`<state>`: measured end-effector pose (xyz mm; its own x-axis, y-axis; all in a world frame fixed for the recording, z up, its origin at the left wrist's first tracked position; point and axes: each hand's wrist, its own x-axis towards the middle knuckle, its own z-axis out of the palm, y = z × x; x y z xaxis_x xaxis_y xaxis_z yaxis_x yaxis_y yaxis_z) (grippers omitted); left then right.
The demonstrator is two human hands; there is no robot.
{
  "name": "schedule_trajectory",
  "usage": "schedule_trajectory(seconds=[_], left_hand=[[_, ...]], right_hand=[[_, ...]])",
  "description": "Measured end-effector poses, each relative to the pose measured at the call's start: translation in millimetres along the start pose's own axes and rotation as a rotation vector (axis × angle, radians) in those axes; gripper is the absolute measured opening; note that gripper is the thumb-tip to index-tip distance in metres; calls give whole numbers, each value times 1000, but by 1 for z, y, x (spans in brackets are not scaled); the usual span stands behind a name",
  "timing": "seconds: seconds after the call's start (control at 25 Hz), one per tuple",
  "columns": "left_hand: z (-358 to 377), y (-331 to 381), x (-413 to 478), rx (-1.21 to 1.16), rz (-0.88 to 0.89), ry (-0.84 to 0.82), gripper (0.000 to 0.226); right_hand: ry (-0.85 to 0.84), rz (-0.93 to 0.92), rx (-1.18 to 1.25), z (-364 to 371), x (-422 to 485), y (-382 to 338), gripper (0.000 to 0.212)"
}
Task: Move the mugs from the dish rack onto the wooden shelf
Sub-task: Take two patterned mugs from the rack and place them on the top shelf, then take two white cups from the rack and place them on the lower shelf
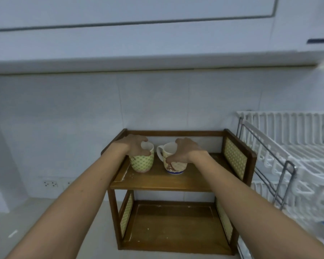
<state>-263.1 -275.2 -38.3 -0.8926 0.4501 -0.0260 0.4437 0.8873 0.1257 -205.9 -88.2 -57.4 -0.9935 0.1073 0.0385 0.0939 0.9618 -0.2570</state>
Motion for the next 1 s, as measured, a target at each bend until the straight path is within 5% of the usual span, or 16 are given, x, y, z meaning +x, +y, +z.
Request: schedule_trajectory(seconds=[0.32, 0.6, 1.0], left_hand=[[-2, 18, -18, -32, 14, 28, 70], [-26, 127, -55, -144, 427, 466, 37], [-14, 316, -94, -411, 776, 447, 30]], right_hand=[[-75, -32, -6, -29, -23, 5, 94], [285, -85, -226, -143, -132, 69, 58], [414, 344, -46, -182, -227, 268, 34]])
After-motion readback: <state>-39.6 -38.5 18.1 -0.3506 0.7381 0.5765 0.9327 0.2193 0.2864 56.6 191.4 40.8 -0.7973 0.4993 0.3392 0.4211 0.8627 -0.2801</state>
